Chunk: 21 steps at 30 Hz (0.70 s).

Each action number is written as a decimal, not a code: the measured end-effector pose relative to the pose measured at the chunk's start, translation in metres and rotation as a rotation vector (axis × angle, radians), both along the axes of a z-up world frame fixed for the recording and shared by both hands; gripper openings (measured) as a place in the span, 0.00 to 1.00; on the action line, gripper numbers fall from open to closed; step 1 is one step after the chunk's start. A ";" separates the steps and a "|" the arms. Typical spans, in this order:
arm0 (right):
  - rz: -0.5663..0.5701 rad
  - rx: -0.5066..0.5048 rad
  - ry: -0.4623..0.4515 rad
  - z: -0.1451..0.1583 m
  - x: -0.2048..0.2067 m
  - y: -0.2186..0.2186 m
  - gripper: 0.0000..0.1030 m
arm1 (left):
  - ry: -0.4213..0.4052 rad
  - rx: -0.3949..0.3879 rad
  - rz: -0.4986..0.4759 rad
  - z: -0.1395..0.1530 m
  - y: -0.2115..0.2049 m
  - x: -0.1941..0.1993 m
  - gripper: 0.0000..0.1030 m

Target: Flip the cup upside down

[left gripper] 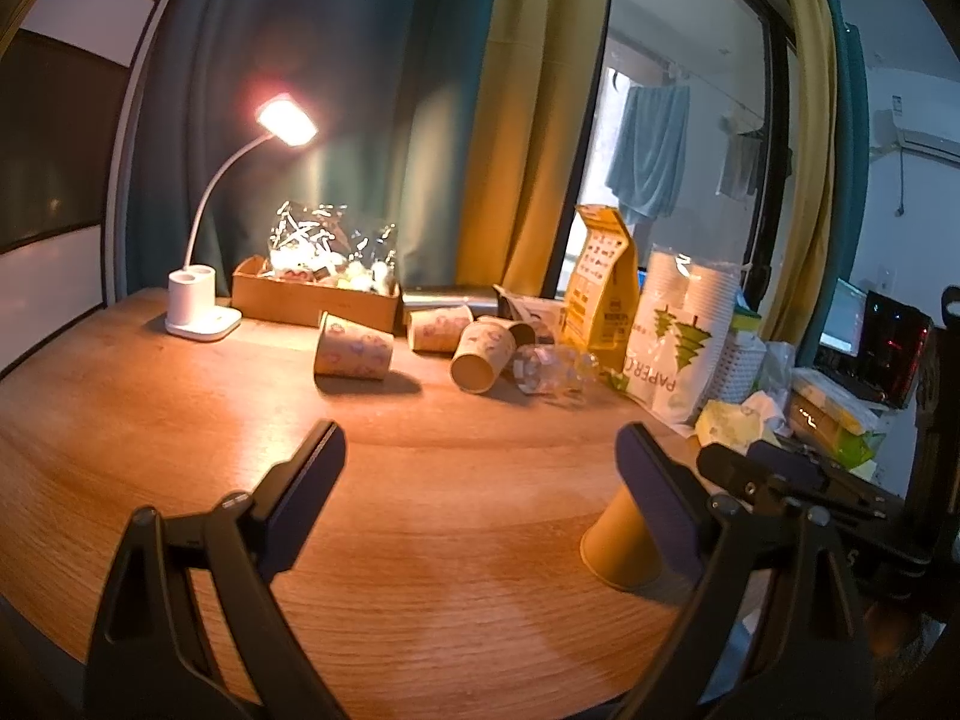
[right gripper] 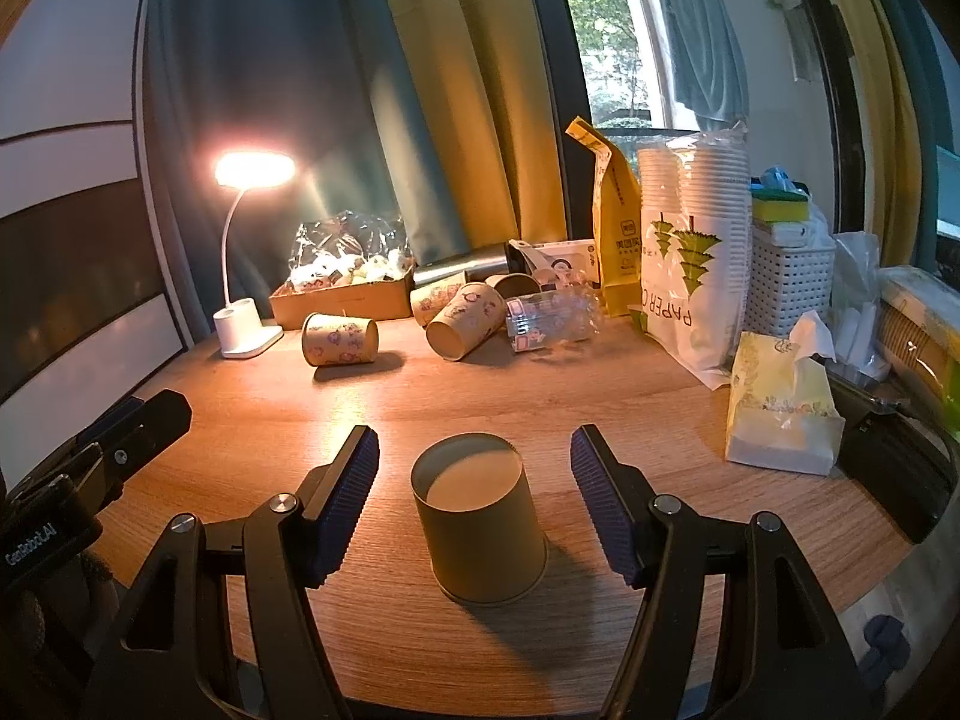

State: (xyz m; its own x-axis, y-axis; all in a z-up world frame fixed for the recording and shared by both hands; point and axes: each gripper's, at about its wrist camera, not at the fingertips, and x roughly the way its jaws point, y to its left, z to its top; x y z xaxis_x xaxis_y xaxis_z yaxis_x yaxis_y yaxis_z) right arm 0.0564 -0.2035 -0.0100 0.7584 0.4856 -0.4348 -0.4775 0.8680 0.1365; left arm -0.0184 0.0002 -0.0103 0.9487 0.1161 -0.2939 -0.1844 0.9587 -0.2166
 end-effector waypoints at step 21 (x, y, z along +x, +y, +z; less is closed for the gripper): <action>0.001 -0.015 0.022 -0.011 0.003 -0.001 0.68 | 0.007 0.057 0.023 0.003 -0.005 0.003 0.90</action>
